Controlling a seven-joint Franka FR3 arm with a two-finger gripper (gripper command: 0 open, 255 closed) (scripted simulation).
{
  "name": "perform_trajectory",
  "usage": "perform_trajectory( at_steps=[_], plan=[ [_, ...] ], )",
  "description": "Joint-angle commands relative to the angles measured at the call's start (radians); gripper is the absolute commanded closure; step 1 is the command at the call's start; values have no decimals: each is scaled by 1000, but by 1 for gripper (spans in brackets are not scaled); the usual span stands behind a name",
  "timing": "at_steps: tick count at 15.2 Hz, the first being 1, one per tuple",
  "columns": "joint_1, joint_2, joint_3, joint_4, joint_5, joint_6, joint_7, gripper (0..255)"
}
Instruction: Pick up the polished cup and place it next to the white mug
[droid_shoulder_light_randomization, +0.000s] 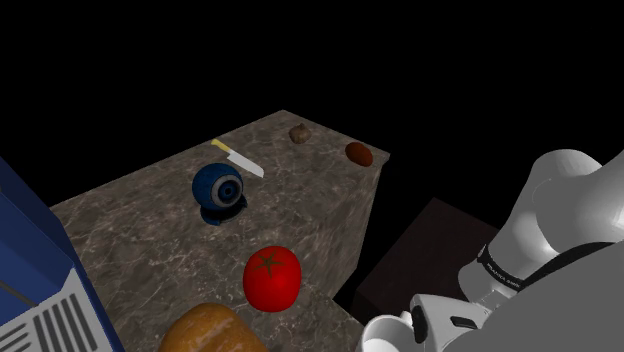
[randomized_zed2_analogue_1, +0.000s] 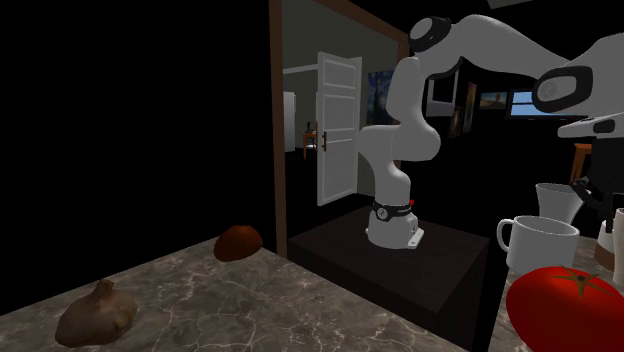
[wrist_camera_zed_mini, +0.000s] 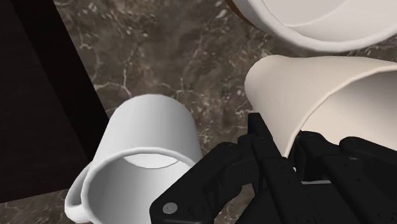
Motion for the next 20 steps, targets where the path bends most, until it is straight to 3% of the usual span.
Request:
perform_trajectory(
  at_steps=[1, 2, 3, 8, 12, 20],
  plan=[
    [2, 1, 1, 0, 1, 0, 0, 255],
    [2, 1, 1, 0, 1, 0, 0, 255],
    [1, 1, 1, 0, 0, 0, 0, 0],
    [2, 1, 1, 0, 1, 0, 0, 0],
    [87, -86, -134, 47, -1, -151, -10, 0],
    [87, -86, -134, 47, -1, -151, -10, 0]
  ],
)
